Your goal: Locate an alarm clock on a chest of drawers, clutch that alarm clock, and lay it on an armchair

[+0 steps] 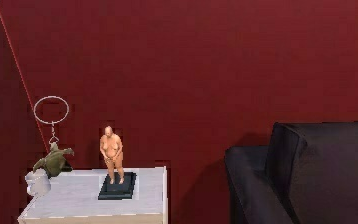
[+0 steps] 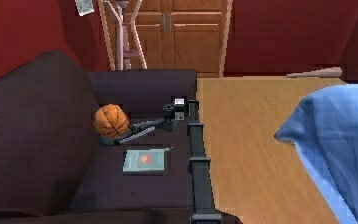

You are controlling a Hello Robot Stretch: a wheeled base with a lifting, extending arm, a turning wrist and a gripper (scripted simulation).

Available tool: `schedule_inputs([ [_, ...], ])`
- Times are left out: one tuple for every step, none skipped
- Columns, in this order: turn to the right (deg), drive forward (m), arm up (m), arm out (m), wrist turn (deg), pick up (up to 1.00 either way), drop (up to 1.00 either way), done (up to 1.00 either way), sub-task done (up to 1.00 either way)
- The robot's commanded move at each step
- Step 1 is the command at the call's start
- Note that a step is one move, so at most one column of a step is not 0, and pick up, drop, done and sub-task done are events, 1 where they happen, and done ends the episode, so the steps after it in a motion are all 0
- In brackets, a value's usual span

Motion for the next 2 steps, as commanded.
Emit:
schedule_inputs([
  [0.0,0.0,0.0,0.0,0.0,0.0,1.0,0.0,0.0],
  [0.0,0.0,0.1,0.0,0.0,0.0,0.0,0.0,0.0],
])
